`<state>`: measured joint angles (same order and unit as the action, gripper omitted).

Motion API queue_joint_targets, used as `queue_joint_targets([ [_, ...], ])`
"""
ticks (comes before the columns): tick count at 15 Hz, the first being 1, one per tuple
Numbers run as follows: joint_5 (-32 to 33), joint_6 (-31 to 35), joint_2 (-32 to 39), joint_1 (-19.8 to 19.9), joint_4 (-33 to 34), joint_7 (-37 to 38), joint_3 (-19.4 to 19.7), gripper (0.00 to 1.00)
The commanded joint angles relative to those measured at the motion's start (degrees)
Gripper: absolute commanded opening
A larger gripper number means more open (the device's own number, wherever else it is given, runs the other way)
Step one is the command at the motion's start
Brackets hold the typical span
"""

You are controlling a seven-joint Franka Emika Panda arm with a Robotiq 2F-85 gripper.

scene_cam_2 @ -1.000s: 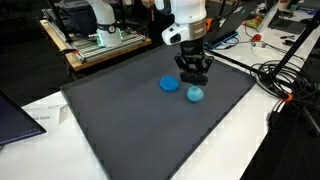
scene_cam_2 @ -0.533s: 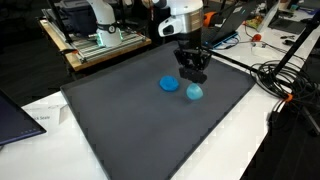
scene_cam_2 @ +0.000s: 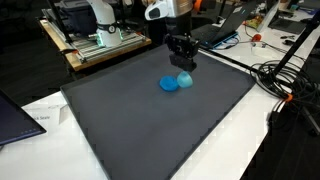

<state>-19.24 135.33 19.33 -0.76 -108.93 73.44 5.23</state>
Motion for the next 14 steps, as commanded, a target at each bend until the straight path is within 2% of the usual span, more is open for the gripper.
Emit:
queue_joint_targets([
  [1, 0.08, -3.74, -5.44, 1.15, -4.11, 0.44, -0.13, 0.22],
  [5, 2.57, -7.63, -7.73, 0.99, -5.61, 1.51, 0.08, 0.22],
  [14, 9.20, -6.94, -9.65, -0.13, -9.49, -0.67, -0.71, 0.22],
])
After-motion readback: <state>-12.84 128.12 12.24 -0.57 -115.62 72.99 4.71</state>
